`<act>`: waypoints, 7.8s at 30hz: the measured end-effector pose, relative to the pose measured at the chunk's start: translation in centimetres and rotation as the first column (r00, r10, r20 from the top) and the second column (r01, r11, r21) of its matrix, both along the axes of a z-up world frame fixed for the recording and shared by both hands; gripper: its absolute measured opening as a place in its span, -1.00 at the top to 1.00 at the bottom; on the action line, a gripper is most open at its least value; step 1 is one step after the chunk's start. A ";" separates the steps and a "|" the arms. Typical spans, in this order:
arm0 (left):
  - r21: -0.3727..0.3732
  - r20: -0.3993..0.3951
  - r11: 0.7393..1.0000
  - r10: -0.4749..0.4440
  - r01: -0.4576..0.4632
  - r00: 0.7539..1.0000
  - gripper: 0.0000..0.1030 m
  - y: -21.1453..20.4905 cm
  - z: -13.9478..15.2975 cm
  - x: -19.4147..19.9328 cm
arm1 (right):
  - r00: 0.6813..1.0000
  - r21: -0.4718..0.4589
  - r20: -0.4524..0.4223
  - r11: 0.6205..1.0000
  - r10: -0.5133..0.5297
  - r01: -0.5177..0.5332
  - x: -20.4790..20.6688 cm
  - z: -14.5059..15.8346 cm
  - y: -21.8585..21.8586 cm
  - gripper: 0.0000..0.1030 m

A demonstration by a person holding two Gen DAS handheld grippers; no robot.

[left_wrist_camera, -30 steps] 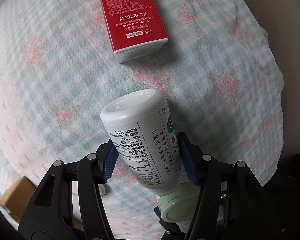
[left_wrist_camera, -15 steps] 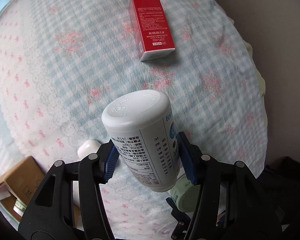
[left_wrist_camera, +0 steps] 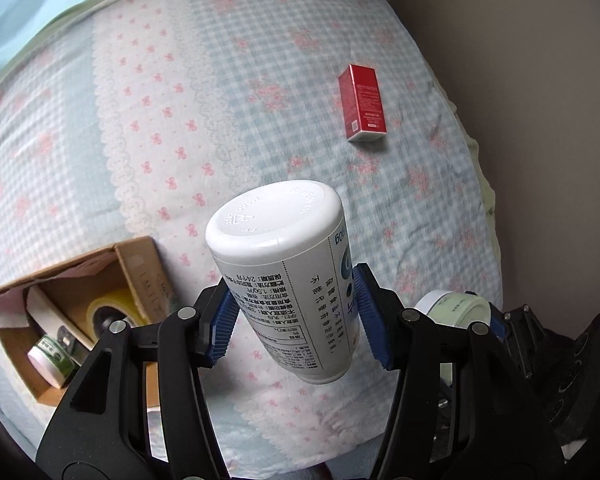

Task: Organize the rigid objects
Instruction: 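Close the left gripper on the pill bottle while the right gripper grasps the green-lidded jar, then carry bottle and jar into the cardboard box and open both grippers, then move the left gripper to the white earbud case while the right gripper approaches the red box, then close the left gripper on the earbud case while the right gripper grasps the red MARUBI box, then carry earbud case and red box into the cardboard box and open both grippers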

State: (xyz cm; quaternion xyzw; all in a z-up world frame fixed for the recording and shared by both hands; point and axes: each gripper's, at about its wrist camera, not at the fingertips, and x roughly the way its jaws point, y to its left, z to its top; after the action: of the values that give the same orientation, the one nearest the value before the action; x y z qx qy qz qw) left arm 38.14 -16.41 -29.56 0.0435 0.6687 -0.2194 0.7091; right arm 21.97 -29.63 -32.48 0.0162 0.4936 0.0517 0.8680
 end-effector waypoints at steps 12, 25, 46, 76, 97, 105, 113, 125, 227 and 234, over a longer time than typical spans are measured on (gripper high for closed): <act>-0.010 0.038 0.983 0.186 -0.186 0.982 0.01 17.1 3.6 -2.3 | 0.997 0.074 0.035 0.994 0.074 -0.076 3.1 7.4 9.0 -0.28; 0.018 0.053 0.953 0.300 -0.301 0.952 0.02 31.8 1.0 -1.5 | 0.980 0.130 -0.002 0.971 0.201 -0.199 7.8 6.1 21.8 -0.28; -0.105 -0.012 0.902 0.421 -0.420 0.907 0.09 37.3 -11.3 2.4 | 0.939 0.243 -0.224 0.948 0.260 -0.204 14.8 -9.0 31.7 -0.28; -0.012 0.179 0.912 0.406 -0.411 0.896 -1.00 38.5 -4.0 -3.0 | 0.986 0.217 -0.149 0.975 0.074 -0.041 13.0 -4.2 27.4 -1.00; 0.021 0.378 0.953 0.271 -0.301 0.885 -1.00 23.4 8.5 -5.6 | 0.998 0.057 0.062 0.998 -0.011 0.007 9.0 11.3 12.6 -1.00; 0.016 0.429 0.972 0.206 -0.236 0.880 -1.00 12.7 10.5 -6.2 | 0.994 0.029 0.077 0.997 -0.077 0.075 9.5 15.4 2.4 -1.00; -0.055 0.287 0.957 0.287 -0.284 0.914 -1.00 3.8 5.4 -6.0 | 0.987 0.033 -0.007 0.986 -0.161 0.161 13.0 13.6 -5.9 -1.00; 0.011 0.216 0.867 0.484 -0.497 0.848 -0.99 -2.0 -8.9 -5.5 | 0.962 0.032 -0.228 0.987 -0.148 0.159 20.5 1.8 -9.0 -1.00; 0.113 0.286 0.962 0.208 -0.249 0.935 0.19 29.2 -8.8 -6.8 | 0.890 0.354 -0.432 0.935 0.144 0.021 12.4 -6.9 25.3 0.23; 0.153 0.301 0.972 0.128 -0.180 0.945 0.19 28.0 -9.7 -6.5 | 0.888 0.185 -0.449 0.983 0.097 -0.013 13.9 -8.7 25.4 0.23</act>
State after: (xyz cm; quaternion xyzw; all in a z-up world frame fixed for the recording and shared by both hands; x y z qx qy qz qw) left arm 31.61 11.56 -39.23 0.0859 0.5760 -0.0936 0.8075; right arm 35.87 -4.20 -41.21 0.0909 0.6770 0.1148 0.7213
